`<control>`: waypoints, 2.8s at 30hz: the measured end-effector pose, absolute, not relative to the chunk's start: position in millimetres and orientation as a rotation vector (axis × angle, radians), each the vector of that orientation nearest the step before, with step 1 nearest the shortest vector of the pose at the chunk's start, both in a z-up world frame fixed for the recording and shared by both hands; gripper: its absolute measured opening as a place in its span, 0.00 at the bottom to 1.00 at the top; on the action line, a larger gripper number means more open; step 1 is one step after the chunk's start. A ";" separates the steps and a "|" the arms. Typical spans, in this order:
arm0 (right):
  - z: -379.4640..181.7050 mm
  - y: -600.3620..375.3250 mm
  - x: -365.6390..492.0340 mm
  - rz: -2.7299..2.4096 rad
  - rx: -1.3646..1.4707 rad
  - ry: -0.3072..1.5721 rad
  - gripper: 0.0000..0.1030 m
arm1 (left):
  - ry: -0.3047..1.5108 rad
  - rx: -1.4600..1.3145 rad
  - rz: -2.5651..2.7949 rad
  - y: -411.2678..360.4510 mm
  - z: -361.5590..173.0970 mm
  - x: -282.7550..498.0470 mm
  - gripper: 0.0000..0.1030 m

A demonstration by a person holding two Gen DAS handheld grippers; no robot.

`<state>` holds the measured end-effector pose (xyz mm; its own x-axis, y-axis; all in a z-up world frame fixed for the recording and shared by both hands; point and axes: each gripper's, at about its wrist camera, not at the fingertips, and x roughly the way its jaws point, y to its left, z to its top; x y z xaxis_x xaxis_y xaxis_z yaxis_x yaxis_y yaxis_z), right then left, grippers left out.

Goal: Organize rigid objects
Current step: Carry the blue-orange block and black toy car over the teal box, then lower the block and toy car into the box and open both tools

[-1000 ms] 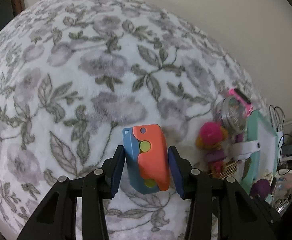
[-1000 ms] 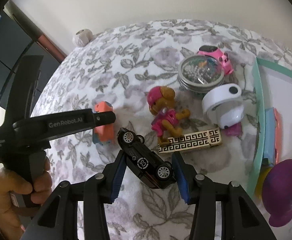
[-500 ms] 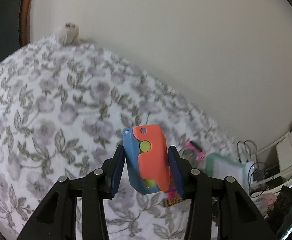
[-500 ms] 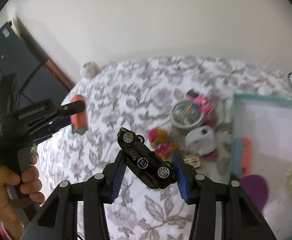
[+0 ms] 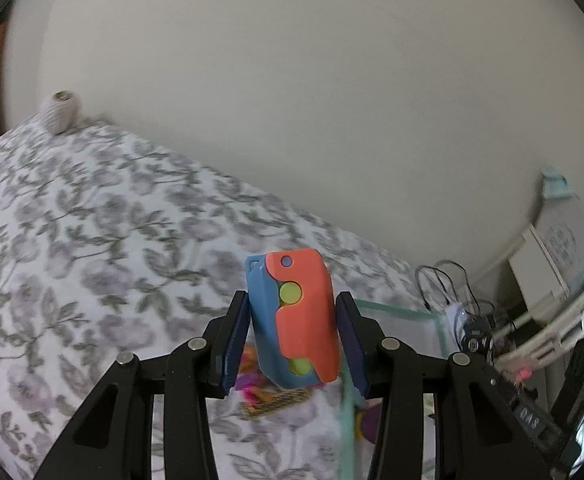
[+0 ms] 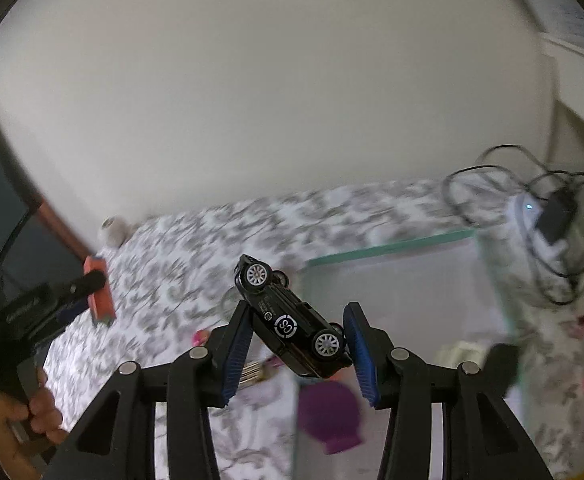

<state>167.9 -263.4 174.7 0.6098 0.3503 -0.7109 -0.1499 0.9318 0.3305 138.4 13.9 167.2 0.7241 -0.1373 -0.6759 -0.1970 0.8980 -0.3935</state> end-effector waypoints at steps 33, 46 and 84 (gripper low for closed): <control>80.9 -340.0 185.4 0.026 0.254 0.940 0.48 | 0.884 -0.211 -0.193 -168.4 76.4 190.1 0.44; 74.8 -339.7 186.9 0.026 0.269 0.983 0.48 | 0.908 -0.198 -0.182 -168.0 68.9 190.2 0.45; 92.9 -320.8 187.9 0.035 0.160 0.996 0.68 | 0.937 -0.163 -0.022 -132.8 102.2 190.2 0.62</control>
